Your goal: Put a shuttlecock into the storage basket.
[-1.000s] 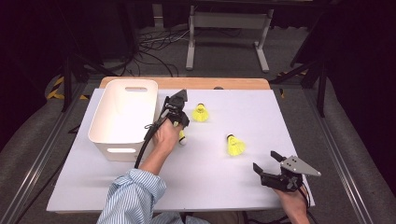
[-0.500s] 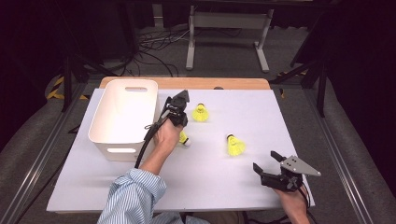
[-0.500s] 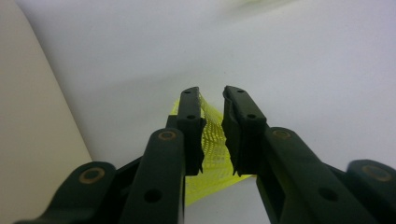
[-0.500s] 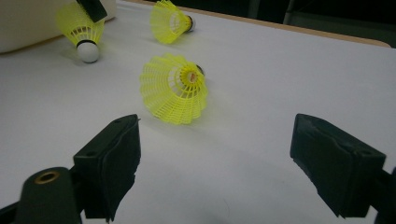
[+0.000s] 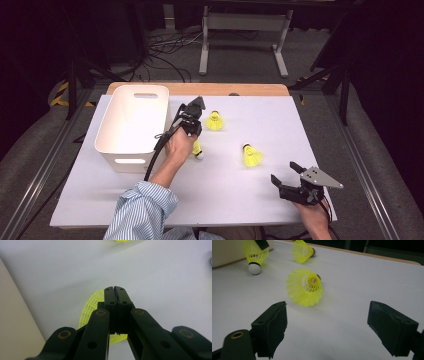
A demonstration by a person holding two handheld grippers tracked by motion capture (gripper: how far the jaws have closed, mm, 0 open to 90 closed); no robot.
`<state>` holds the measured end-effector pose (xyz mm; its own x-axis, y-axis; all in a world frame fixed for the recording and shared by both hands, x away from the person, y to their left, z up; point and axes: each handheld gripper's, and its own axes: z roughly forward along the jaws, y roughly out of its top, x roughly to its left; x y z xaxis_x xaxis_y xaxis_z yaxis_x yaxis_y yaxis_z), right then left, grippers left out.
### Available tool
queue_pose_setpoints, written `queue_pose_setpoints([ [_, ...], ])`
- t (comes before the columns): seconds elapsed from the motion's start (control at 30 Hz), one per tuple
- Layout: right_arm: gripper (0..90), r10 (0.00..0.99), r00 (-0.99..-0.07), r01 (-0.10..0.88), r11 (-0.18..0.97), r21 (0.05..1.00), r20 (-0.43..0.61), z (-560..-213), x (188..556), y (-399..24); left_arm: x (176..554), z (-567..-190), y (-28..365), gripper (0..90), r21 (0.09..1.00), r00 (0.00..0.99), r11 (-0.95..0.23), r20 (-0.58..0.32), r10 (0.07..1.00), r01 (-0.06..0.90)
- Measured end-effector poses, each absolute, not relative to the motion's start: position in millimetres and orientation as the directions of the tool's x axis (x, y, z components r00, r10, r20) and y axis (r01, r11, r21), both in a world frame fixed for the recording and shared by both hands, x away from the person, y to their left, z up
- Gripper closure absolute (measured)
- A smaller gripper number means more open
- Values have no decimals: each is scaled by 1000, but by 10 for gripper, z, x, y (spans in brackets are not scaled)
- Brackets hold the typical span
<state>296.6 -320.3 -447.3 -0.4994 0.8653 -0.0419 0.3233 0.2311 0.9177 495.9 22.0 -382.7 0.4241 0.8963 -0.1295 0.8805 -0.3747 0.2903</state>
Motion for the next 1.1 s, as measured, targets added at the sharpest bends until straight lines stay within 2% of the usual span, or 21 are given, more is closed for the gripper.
queue_pose_setpoints([
  [0.6, 167, 865, -500, 323, 238, 916, -48, -4474, 2971, -3193, 4868, -3720, 179, 899, 320, 489, -417, -188, 852, 851],
  [1.1, 167, 866, -496, 321, 240, 916, -53, -4475, 2975, -3193, 4788, -3574, 154, 899, 363, 534, -450, -174, 827, 816],
])
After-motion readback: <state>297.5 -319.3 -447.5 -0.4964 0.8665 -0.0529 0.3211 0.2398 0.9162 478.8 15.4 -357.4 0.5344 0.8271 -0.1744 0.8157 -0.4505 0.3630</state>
